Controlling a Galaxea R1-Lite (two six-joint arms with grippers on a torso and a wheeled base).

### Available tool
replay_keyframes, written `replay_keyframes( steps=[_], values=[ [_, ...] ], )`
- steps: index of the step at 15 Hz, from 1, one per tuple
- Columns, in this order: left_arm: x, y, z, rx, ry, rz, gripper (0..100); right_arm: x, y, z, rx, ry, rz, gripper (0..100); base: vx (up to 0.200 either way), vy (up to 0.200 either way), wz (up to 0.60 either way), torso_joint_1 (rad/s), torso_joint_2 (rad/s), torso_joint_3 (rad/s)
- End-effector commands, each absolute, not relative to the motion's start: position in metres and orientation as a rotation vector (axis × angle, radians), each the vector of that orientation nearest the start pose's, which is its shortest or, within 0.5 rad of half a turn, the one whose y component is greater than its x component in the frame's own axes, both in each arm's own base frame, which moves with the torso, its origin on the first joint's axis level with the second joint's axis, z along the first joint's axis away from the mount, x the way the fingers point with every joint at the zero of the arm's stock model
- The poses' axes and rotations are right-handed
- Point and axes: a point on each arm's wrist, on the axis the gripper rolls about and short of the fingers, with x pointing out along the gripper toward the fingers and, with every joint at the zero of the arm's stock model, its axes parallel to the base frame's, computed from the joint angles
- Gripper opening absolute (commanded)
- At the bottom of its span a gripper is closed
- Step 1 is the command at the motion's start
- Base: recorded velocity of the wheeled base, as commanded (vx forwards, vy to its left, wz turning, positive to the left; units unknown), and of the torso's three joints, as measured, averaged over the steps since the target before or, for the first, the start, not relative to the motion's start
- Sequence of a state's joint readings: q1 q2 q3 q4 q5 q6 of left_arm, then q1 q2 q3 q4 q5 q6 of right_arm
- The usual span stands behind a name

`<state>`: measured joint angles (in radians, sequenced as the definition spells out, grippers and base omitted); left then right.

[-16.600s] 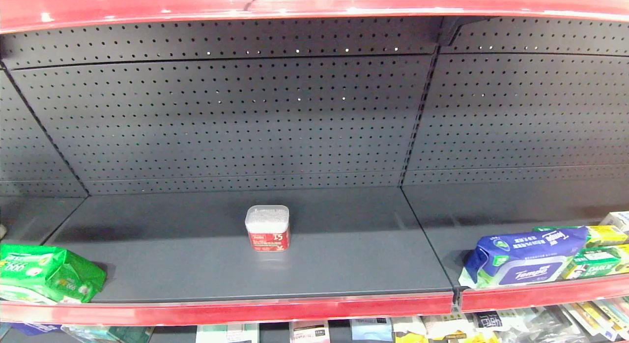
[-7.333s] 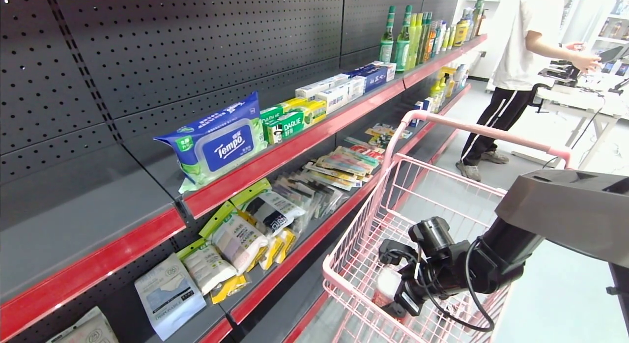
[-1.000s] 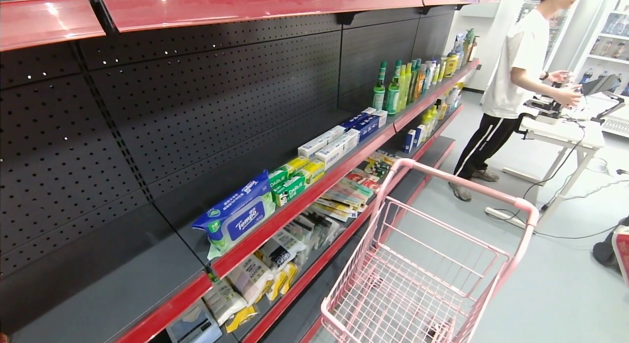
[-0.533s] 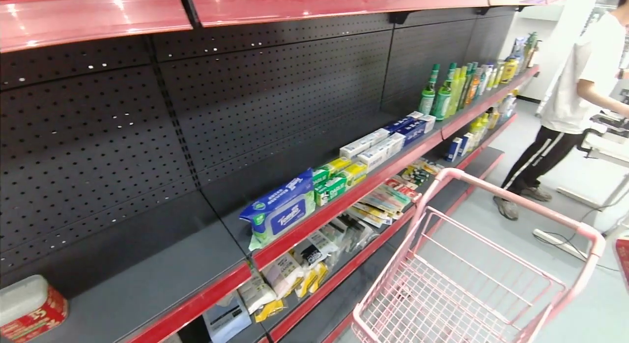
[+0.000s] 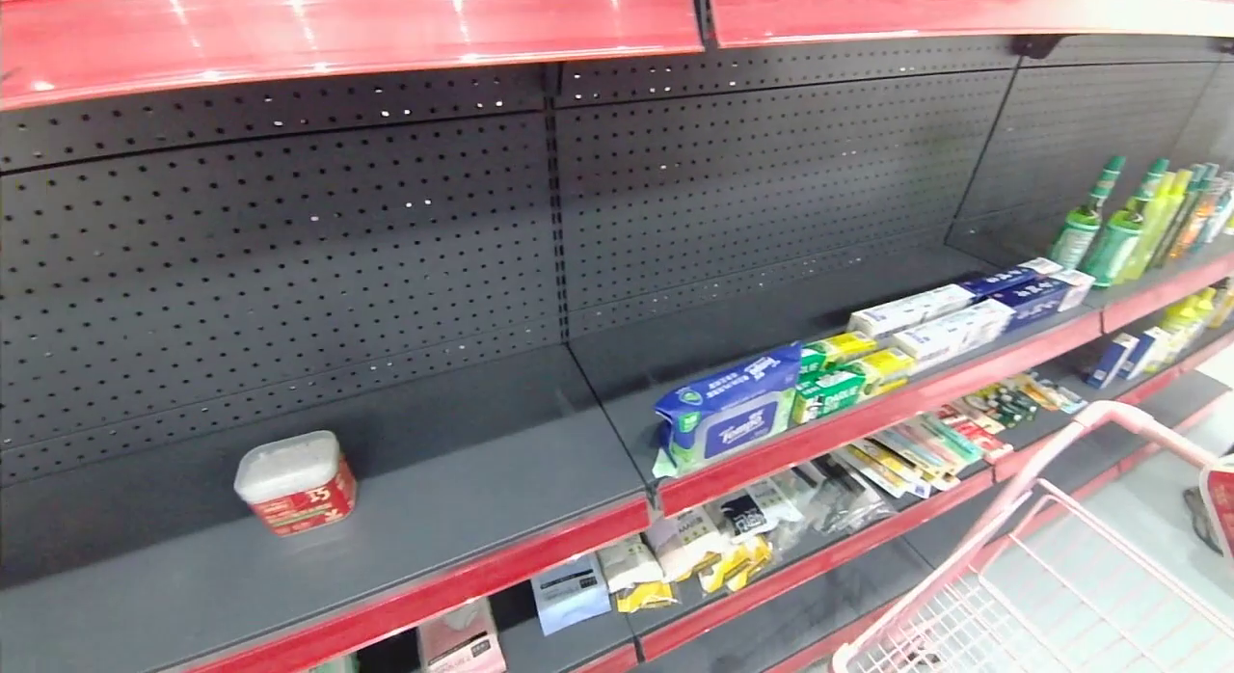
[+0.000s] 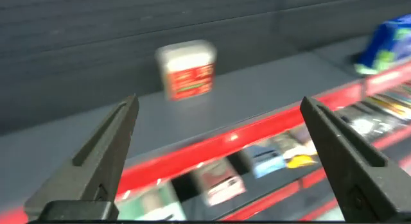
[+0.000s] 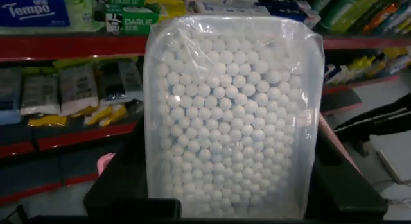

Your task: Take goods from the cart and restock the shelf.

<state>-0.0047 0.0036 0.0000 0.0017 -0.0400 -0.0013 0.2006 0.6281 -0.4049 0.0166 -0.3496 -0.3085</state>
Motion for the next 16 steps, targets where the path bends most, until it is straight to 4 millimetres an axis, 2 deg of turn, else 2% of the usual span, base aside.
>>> replay_keyframes(
  steps=[1,6,8,13,16],
  values=[
    [-0.023,-0.001,0.075,-0.002,0.005,-0.044,100,0.043,0.001,0.187,-0.372,0.253,-0.111,0,0.0,0.0,0.6,0.002,0.01,-0.002],
    [-0.023,-0.001,0.075,-0.003,0.005,-0.044,100,0.043,0.001,0.186,-0.372,0.253,-0.111,0,0.0,0.0,0.6,0.002,0.0,0.005],
    [-0.023,-0.001,0.075,-0.006,0.005,-0.044,100,0.036,-0.001,0.187,-0.367,0.227,-0.123,0,0.0,0.0,0.6,0.002,0.0,0.002],
    [-0.023,-0.001,0.075,-0.002,0.005,-0.044,100,0.005,-0.007,0.188,-0.327,0.073,-0.151,0,0.0,0.0,0.0,0.0,0.0,0.0],
    [-0.022,-0.001,0.076,0.009,0.015,-0.048,100,-0.02,-0.012,0.174,-0.293,-0.044,-0.128,0,0.0,0.0,0.0,0.0,0.0,0.0]
  ],
)
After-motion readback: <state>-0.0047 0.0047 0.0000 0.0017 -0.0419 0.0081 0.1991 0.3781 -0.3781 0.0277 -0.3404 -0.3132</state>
